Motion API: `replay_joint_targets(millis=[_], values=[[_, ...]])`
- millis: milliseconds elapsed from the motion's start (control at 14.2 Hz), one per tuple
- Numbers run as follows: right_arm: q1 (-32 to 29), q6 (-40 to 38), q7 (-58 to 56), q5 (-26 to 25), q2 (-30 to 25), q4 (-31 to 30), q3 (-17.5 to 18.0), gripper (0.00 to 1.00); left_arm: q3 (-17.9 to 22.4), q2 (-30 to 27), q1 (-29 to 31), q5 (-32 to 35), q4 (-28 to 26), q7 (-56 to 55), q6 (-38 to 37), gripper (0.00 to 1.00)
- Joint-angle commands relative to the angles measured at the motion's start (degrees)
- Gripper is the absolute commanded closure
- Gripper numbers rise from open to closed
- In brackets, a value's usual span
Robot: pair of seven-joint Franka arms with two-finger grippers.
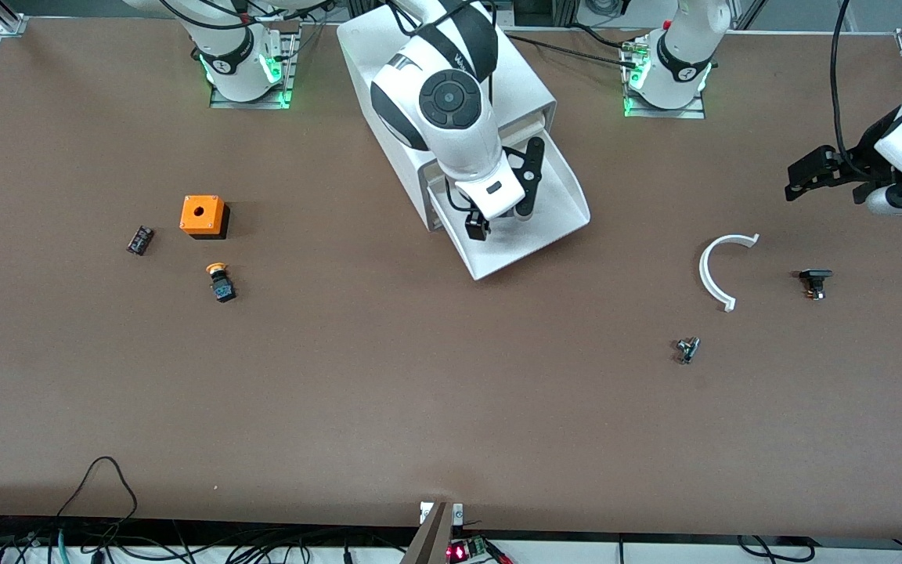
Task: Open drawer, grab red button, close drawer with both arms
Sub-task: 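Lower the right gripper into the drawer onto the red button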
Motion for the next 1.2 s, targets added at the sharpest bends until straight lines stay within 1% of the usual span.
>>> replay_joint_targets(millis=[0,352,492,704,1126], values=[[1.0,2.3,-2.0,-0.4,3.0,2.5,0.0,0.00,0.1,0.7,-0.6,2.0,1.5,-0.6,-0.3,0.00],[2.0,2.0,-9.4,-1.1,3.2,2.4,-0.4,0.00,0.1,0.6,-0.6,2.1,1.5,-0.6,-0.3,0.00],[3.3,1.8,-9.8,-1.8,3.2,2.4,-0.4,0.00,0.1,0.7,-0.6,2.0,1.5,-0.6,-0.3,0.00],[4.7,0.9,-9.8,-4.6,3.3,2.0,-0.4,0.00,0.1,0.7,-0.6,2.1,1.5,-0.6,-0.3,0.00],[5.2,0.3,-9.8,-4.7,5.2,2.0,-0.4,0.00,0.1,0.7,-0.5,2.0,1.5,-0.6,-0.3,0.00]])
